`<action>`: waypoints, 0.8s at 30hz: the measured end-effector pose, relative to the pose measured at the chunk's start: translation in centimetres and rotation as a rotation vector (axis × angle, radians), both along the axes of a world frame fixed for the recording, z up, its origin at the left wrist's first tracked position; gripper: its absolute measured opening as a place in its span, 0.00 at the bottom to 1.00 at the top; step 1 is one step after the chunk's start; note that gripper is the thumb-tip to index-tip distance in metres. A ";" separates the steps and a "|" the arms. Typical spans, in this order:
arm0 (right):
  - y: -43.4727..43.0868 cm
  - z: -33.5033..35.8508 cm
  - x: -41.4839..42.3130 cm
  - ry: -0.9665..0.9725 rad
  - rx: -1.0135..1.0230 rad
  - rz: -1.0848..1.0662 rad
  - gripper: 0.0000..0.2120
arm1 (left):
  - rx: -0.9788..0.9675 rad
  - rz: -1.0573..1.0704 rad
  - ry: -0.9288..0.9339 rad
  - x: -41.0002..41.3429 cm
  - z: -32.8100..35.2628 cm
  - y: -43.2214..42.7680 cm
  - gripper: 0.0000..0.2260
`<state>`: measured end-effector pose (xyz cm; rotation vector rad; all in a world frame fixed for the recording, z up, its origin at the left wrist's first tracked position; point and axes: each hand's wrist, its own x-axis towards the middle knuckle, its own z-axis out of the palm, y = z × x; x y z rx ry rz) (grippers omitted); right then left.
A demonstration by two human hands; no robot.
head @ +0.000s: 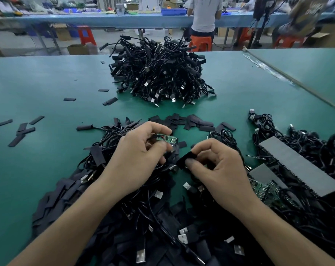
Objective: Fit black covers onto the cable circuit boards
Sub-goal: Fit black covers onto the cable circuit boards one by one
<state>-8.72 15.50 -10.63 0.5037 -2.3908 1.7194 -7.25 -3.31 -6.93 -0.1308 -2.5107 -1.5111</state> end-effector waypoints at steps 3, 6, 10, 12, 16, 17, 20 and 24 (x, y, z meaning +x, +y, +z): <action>0.0 -0.6 -0.4 0.030 0.309 -0.126 0.13 | -0.009 0.013 0.019 0.1 -0.1 0.1 0.08; -0.1 -0.7 -0.7 0.031 0.753 -0.236 0.24 | 0.027 0.051 0.019 0.0 -0.2 0.0 0.07; -0.3 -1.2 -0.7 -0.008 0.982 -0.150 0.27 | 0.030 0.058 0.016 0.0 -0.3 0.0 0.08; -0.3 -1.2 -0.7 0.009 1.004 -0.135 0.26 | 0.019 0.061 0.016 0.0 -0.3 -0.1 0.08; -0.3 -1.0 -0.5 0.069 0.947 -0.154 0.20 | 0.012 0.066 0.020 -0.1 -0.4 -0.1 0.08; -0.4 -0.9 -0.5 0.080 0.913 -0.166 0.18 | 0.013 0.067 0.023 -0.1 -0.4 -0.1 0.08; -0.5 -0.6 -0.6 0.062 0.821 -0.175 0.13 | 0.010 0.077 0.029 -0.2 -0.5 -0.1 0.08; -0.3 -0.4 -1.0 0.020 0.677 -0.152 0.11 | 0.009 0.078 0.022 -0.2 -0.8 -0.1 0.09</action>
